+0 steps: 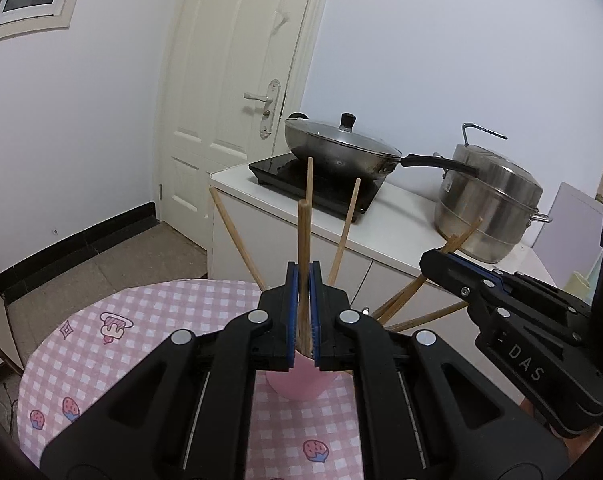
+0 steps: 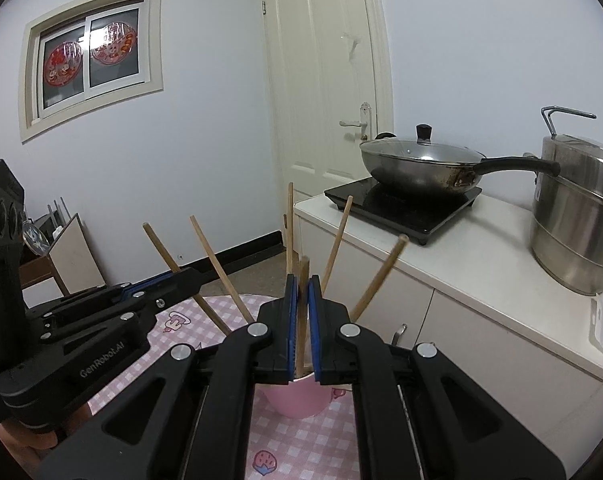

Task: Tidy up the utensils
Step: 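Carry both chopsticks over the pink cup and lower them inside, then open both tools to release the chopsticks into the pink cup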

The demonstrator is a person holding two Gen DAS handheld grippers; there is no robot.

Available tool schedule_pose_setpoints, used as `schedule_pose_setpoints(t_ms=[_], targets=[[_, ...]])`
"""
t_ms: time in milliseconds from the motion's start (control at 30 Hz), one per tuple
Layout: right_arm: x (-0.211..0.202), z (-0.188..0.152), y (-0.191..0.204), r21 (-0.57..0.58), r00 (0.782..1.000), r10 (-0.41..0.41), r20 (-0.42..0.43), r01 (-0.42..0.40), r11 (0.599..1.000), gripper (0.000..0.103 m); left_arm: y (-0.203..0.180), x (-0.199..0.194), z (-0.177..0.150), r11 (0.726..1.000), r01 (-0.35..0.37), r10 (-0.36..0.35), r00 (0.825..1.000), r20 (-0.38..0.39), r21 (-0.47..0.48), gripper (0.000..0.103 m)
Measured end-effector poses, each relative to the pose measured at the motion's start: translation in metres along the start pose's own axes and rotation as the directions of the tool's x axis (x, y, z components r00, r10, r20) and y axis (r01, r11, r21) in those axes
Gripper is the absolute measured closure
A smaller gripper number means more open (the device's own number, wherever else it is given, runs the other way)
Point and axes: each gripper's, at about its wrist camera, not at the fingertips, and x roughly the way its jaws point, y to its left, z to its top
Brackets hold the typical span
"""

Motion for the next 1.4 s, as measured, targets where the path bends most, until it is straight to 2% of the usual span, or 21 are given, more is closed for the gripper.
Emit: schedule_pose_setpoints(t_ms=[400,900,1067,1133,1167,1233,1400], targets=[[-0.023,0.004,0.004,0.005,1.000,0.013,0.020,-0.013,1.000,0.097,-0.009,-0.032,0.007,1.000,0.008,-0.008,1.000,0.011,0.027,0.096],[-0.080,-0.004,0.018,0.010,0.997,0.017,0.071,-0.018,1.000,0.075,-0.017,-0.102,0.003,0.998,-0.023,0.018,0.997,0.073,0.064,0.096],[-0.094,-0.018,0.027,0.010,0.997,0.030,0.072,-0.031,0.999,0.072,-0.017,-0.127,-0.009,0.994,-0.067,0.058,0.993,0.107,0.081,0.095],[-0.100,-0.024,0.033,0.005,0.997,0.033,0.074,-0.033,0.999,0.071,-0.015,-0.136,-0.017,0.994,-0.078,0.068,0.991,0.117,0.081,0.073],[-0.102,-0.027,0.035,0.004,0.997,0.034,0.075,-0.035,0.999,0.071,-0.014,-0.140,-0.020,0.993,-0.087,0.076,0.989,0.128,0.079,0.047],[-0.106,-0.033,0.040,0.004,0.996,0.038,0.076,-0.039,0.999,0.071,-0.013,-0.150,-0.028,0.988,-0.123,0.107,0.980,0.167,0.089,0.046],[-0.110,-0.046,0.050,-0.006,0.996,0.031,0.078,-0.031,1.000,0.065,-0.005,-0.161,-0.044,0.982,-0.158,0.140,0.975,0.173,0.099,0.045]])
